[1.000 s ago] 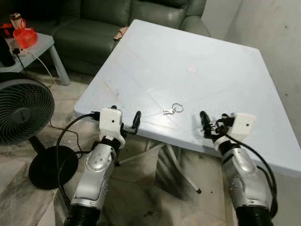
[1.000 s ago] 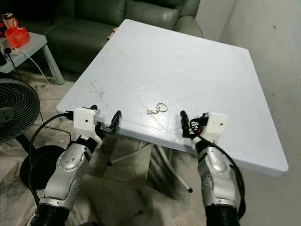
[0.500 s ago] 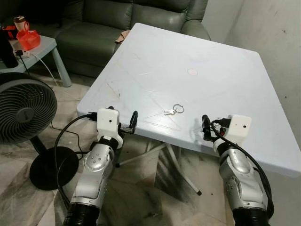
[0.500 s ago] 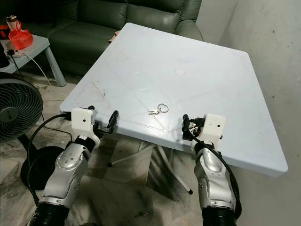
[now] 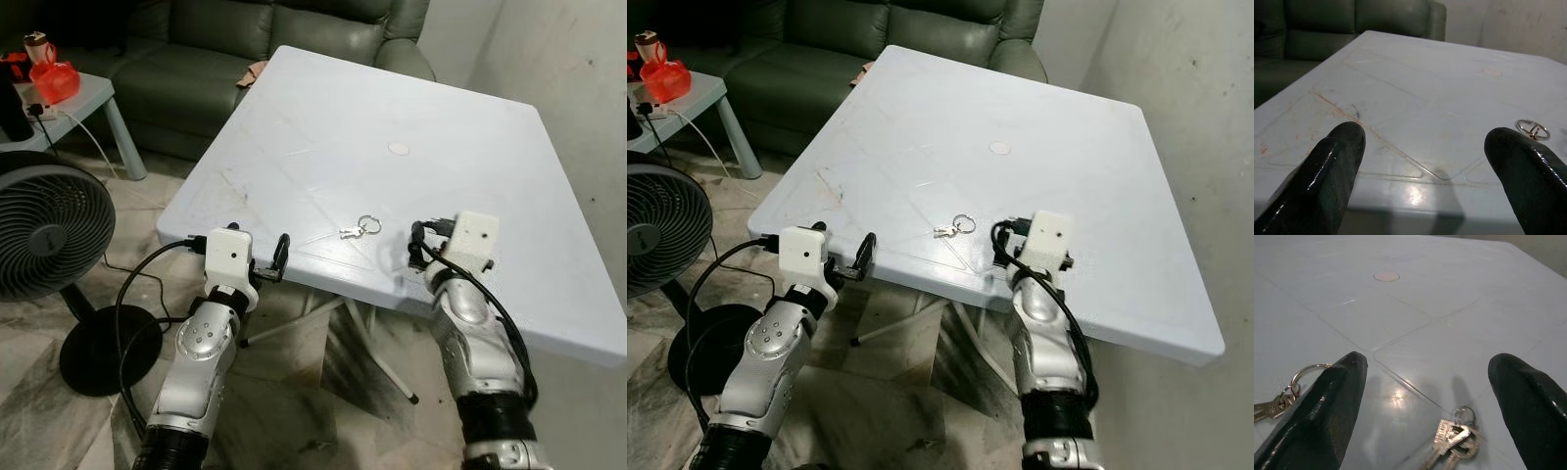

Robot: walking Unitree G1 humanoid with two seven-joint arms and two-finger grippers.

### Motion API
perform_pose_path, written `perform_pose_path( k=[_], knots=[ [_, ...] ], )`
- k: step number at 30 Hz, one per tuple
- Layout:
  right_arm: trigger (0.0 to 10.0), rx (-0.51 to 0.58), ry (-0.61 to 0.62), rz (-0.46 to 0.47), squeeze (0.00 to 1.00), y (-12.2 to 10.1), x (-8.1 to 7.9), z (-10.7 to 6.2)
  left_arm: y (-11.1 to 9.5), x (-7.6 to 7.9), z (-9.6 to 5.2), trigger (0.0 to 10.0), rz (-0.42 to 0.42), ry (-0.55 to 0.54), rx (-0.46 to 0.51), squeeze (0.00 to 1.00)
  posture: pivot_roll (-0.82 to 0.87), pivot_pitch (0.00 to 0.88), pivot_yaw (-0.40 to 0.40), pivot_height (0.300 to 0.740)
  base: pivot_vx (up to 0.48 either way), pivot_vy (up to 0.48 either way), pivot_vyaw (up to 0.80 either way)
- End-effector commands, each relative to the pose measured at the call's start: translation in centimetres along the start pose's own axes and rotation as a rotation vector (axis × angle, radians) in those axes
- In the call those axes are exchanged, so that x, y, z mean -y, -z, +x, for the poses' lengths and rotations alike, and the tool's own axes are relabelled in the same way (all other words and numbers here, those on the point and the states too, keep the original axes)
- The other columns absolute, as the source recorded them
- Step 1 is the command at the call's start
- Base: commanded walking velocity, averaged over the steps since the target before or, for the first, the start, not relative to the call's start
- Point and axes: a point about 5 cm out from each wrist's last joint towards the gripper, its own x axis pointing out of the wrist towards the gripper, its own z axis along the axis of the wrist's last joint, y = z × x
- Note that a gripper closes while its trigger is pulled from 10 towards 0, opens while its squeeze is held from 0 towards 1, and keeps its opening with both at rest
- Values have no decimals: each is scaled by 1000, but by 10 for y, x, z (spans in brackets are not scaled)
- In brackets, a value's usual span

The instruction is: Hang keys on a hook

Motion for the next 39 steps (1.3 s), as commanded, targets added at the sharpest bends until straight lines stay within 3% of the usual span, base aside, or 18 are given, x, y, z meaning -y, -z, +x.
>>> perform_pose_path(
  k=[1,9,16,20,22,23,25,26,28,29,31,32,35,39],
  knots=[
    [10000,-22,46,-8,0,1,4,5,-1,4,-3,10000,5,2,-2,0,100,159,-132,740,0,0,0],
    [10000,-32,68,-51,0,2,2,11,0,9,-8,10000,0,4,-7,0,119,166,-143,740,0,0,0],
    [10000,-57,109,-91,0,9,9,15,2,10,-17,10000,-4,7,-22,0,121,186,-145,740,0,0,0],
    [8039,-75,148,-106,0,15,20,16,4,14,-21,10000,-6,20,-36,0,111,195,-143,740,0,0,0],
    [7765,-79,155,-107,0,16,22,16,4,15,-22,10000,-6,21,-37,0,111,195,-143,740,0,0,0],
    [5059,-91,174,-101,0,17,26,16,5,16,-22,10000,-9,26,-40,0,107,195,-142,740,0,0,0],
    [5059,-96,182,-99,0,18,28,16,5,17,-22,10000,-10,28,-41,0,107,195,-142,740,0,0,0],
    [2706,-105,199,-95,0,20,31,16,5,18,-22,10000,-13,31,-43,0,103,196,-141,740,0,0,0],
    [2510,-107,207,-89,0,20,33,16,5,19,-22,10000,-17,34,-43,0,103,196,-141,740,0,0,0],
    [1804,-110,209,-84,0,20,33,17,5,19,-22,10000,-16,34,-43,0,99,199,-140,740,0,0,0],
    [1804,-112,210,-83,0,20,33,17,5,19,-22,10000,-15,34,-44,0,99,199,-140,740,0,0,0],
    [3255,-118,212,-73,0,21,34,17,4,20,-22,10000,-16,34,-45,0,99,199,-140,740,0,0,0],
    [2627,-119,213,-71,0,21,34,17,4,20,-22,10000,-16,33,-47,0,99,203,-141,740,0,0,0],
    [2588,-119,214,-72,0,21,34,18,4,20,-23,10000,-15,31,-48,0,99,203,-141,740,0,0,0]
  ],
)
